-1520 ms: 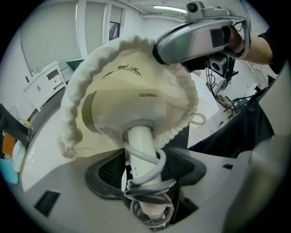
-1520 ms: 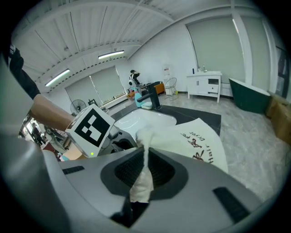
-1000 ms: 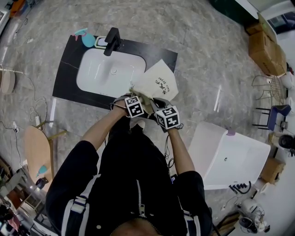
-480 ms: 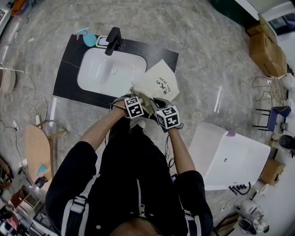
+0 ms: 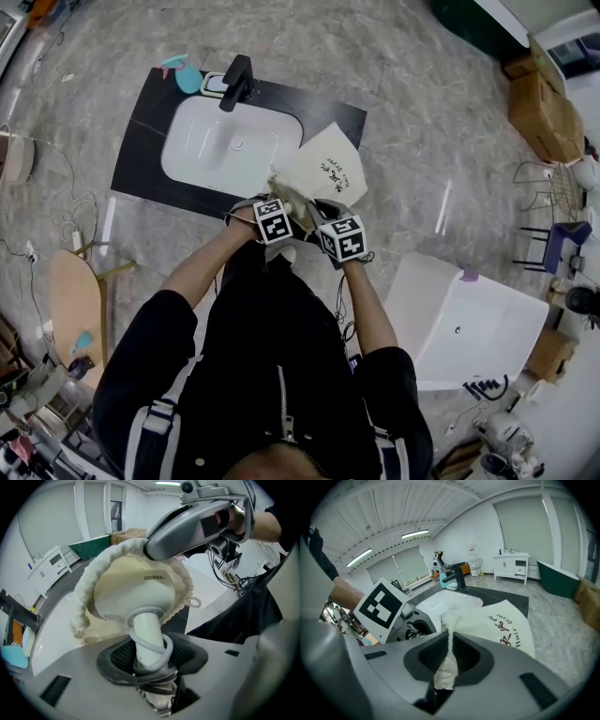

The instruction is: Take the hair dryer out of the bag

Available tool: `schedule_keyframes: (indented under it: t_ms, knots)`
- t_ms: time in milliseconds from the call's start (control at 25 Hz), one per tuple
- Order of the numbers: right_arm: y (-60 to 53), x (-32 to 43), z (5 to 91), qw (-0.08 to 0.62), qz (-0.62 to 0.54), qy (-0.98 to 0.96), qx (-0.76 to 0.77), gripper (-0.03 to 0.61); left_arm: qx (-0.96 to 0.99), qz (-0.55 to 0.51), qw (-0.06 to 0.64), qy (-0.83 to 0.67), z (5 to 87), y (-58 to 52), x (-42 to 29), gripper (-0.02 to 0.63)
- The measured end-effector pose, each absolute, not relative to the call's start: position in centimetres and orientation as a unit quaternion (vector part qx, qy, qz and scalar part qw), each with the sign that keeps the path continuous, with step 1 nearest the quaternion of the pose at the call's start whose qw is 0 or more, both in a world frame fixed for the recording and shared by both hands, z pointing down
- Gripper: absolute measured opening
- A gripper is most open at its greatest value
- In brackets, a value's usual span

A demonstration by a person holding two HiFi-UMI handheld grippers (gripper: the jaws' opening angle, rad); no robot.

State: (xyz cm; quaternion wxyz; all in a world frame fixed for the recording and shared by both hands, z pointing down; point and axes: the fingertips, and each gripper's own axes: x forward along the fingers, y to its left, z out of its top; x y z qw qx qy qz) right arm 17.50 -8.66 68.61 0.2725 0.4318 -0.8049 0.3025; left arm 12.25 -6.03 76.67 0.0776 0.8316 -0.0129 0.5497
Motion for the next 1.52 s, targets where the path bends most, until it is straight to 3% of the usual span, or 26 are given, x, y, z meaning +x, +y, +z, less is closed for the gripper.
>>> schedule_keyframes:
  t_ms: [1520]
  knots:
    - [-8.1,16.4,71.8,0.302,0.318,-0.788,0.432,0.043,0.841,0.515,0.142,-0.083,75.1,-4.0,3.5,0.221]
